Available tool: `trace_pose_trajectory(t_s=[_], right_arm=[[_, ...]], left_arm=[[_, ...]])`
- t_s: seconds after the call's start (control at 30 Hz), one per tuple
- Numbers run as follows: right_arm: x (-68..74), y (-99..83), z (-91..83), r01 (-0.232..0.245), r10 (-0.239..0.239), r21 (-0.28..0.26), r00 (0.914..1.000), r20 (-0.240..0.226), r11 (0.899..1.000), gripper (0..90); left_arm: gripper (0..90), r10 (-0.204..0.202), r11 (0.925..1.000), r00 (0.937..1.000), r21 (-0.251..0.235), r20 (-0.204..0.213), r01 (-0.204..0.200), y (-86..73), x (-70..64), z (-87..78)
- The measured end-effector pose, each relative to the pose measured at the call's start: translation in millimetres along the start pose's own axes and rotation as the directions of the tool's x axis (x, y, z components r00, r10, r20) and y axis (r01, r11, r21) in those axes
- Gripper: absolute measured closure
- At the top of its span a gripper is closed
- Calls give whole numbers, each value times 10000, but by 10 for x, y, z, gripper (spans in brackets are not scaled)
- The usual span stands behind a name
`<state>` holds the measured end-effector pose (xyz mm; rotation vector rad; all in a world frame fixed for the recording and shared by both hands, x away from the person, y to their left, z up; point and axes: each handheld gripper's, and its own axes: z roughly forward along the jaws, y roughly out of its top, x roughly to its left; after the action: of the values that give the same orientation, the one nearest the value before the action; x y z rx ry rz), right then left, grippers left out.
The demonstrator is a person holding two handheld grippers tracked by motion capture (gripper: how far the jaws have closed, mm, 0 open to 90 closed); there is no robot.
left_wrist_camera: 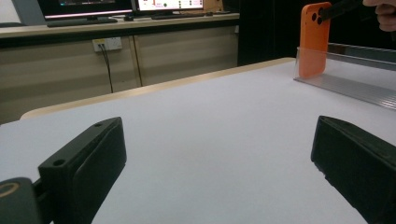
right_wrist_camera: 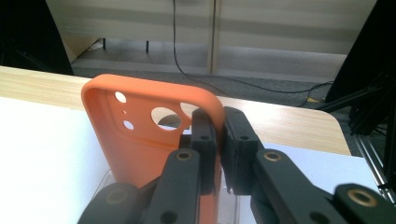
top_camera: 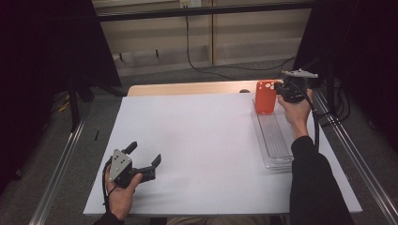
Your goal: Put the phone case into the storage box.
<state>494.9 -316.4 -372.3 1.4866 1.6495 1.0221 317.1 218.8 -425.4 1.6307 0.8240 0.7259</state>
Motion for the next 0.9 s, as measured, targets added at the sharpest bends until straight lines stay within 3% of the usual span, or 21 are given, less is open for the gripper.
trace_pose_trajectory(t_s=[0.9], right_arm=[[-81,-5,37,-339,340,161,9994,-58,9993,812]], left_arm=[[32,42,10000,10000,5,7,-42,1,4,-1]])
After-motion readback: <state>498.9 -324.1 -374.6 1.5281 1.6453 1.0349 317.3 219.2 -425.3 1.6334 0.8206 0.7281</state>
